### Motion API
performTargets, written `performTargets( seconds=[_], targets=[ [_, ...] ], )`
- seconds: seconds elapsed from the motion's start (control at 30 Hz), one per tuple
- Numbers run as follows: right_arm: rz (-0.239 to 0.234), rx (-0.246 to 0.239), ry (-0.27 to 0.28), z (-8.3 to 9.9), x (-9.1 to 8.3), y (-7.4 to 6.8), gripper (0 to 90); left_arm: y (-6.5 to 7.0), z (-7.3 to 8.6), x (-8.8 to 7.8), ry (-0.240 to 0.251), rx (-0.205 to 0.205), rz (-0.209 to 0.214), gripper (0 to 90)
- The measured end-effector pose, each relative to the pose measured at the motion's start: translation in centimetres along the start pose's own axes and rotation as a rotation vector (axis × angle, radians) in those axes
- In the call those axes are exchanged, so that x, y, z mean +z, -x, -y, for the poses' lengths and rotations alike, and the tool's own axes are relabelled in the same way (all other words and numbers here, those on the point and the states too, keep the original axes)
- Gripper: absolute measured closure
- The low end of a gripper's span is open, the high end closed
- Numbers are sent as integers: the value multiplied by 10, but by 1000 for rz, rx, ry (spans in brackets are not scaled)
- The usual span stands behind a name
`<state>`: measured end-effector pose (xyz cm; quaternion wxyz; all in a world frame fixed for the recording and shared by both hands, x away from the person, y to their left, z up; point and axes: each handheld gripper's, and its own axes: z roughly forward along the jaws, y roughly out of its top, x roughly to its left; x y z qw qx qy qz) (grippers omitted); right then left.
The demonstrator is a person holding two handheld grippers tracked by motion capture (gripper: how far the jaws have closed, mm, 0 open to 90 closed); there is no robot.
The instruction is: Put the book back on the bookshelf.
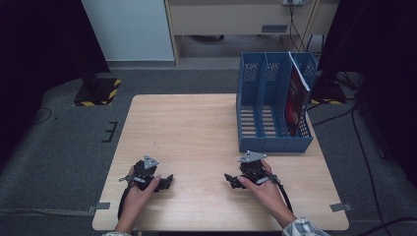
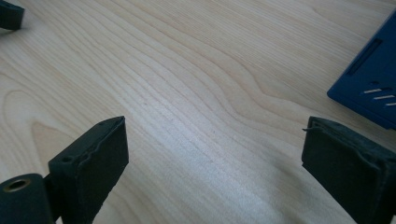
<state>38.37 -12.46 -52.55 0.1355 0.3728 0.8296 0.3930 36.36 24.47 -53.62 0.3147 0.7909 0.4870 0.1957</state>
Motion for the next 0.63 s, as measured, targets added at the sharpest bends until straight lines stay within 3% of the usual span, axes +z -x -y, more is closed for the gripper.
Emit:
performTargets(
  seconds=[0.23,0.27,0.37,0.43,0.63],
  targets=[
    [45,-1,-61,2,15,0,64,0,0,0,-1,1,1,0],
    [66,-10,-54,4,16,-1,61,0,0,0,-1,2,2,0],
    [71,-21,-64,4,16,-1,41,0,0,0,-2,2,2,0],
    [84,-4,-62,4,17,-1,23,0,0,0,-2,2,1,0],
    [86,-4,-65,4,18,-1,18,0,0,0,-2,4,4,0]
  ],
)
